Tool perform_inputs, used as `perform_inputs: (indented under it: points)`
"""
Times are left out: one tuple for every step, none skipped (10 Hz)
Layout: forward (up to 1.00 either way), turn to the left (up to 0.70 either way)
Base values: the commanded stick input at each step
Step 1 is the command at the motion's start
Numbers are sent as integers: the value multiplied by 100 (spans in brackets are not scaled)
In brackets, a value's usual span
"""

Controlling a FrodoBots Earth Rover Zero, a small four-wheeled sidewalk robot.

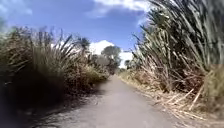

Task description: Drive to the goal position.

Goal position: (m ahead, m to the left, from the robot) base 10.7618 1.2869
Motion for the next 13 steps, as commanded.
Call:
perform_inputs:
  points:
    - [70, 0]
    - [70, 0]
    - [70, 0]
    - [70, 0]
    - [70, 0]
    - [70, 0]
    - [70, 0]
    - [70, 0]
    - [70, 0]
    - [70, 0]
    - [70, 0]
    - [70, 0]
    - [70, 0]
